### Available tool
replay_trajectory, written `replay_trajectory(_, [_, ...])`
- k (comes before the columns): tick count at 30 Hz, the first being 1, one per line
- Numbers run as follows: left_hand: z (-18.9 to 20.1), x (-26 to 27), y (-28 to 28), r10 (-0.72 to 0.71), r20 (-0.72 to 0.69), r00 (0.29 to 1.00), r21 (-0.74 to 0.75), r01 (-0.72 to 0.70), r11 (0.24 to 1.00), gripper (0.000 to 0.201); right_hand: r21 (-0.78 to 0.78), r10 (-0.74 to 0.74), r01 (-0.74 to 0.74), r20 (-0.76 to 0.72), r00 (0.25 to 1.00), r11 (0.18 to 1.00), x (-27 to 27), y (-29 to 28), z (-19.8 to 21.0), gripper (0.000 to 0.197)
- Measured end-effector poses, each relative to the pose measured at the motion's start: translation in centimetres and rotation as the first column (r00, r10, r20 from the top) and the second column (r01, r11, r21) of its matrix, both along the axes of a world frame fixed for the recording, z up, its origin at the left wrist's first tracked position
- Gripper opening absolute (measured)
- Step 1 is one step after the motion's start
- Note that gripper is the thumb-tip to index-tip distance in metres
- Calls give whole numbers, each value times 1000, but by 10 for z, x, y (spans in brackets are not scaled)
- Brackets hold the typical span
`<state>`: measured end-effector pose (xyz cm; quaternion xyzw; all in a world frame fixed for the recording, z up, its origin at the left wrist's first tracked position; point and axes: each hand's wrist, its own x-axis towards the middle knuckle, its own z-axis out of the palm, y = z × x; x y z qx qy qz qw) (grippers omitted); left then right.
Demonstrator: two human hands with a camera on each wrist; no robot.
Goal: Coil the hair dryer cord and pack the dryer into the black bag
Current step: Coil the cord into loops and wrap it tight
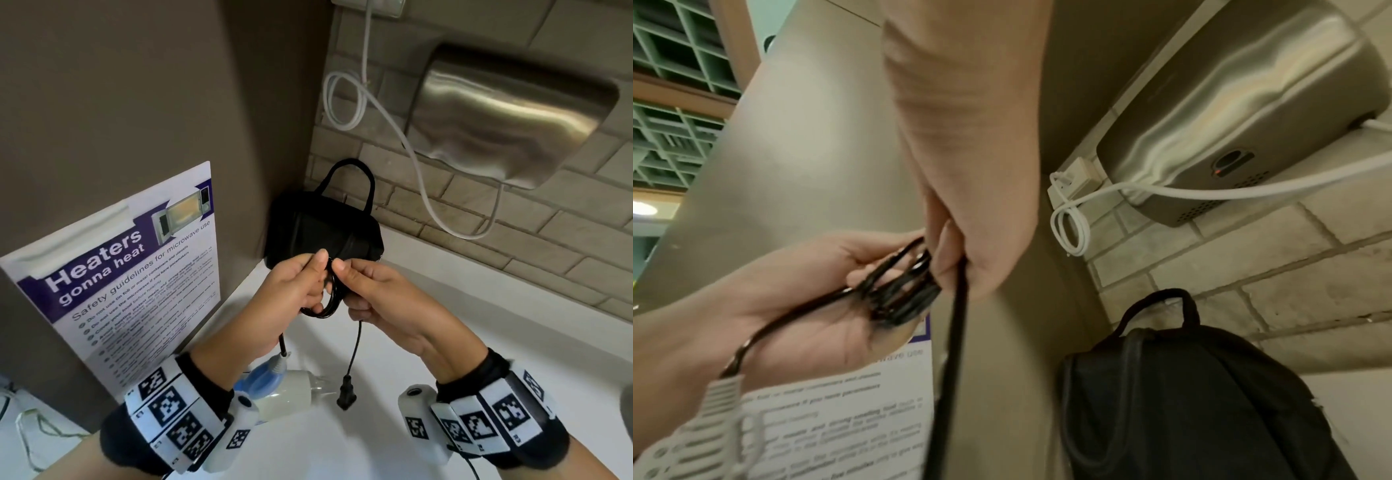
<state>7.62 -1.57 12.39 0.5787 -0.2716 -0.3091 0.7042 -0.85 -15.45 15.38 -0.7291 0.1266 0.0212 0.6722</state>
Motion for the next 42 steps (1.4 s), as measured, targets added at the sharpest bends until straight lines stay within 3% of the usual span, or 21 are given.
replay_trajectory(9, [5,-2,-1,24,189,982,4,-25,1000,37,245,171,-161,-18,985,956,-4,-12,9,21])
replay_trajectory(13, [4,-2,-2,51,228,972,-2,-52,999,39,445,181,-156,-13,983,882,-7,-10,8,18])
replay_trajectory(16, [1,0,-3,65,285,956,31,-76,997,39,440,173,-148,-17,985,886,-7,-5,4,23])
replay_trajectory(18, [-3,4,-3,-2,202,979,48,-8,999,40,434,108,-81,-38,993,897,-5,-3,3,24])
replay_trajectory(20, [-9,6,0,-121,-26,992,-42,120,992,43,460,46,-18,-49,998,888,-4,-3,1,24])
replay_trajectory(23, [-19,6,6,-290,-241,926,-215,241,946,37,511,3,33,-69,998,859,-4,-4,-2,23])
replay_trajectory(25, [-24,5,12,-305,-214,928,-186,267,945,31,554,-12,56,-83,997,831,-6,-4,-5,23])
replay_trajectory(28, [-28,7,17,-229,-64,971,-15,229,973,30,599,-22,50,-54,998,799,-6,-3,-9,23])
replay_trajectory(33, [-24,8,17,-253,-311,916,-153,215,965,28,633,106,-68,-22,994,771,-7,-4,-13,19])
replay_trajectory(38, [-26,2,16,-222,-335,916,-153,180,972,35,401,192,-162,-38,981,902,-11,-6,-13,17])
replay_trajectory(42, [-24,0,13,-192,-296,936,-143,155,977,39,282,171,-167,12,985,945,-10,-1,-15,20])
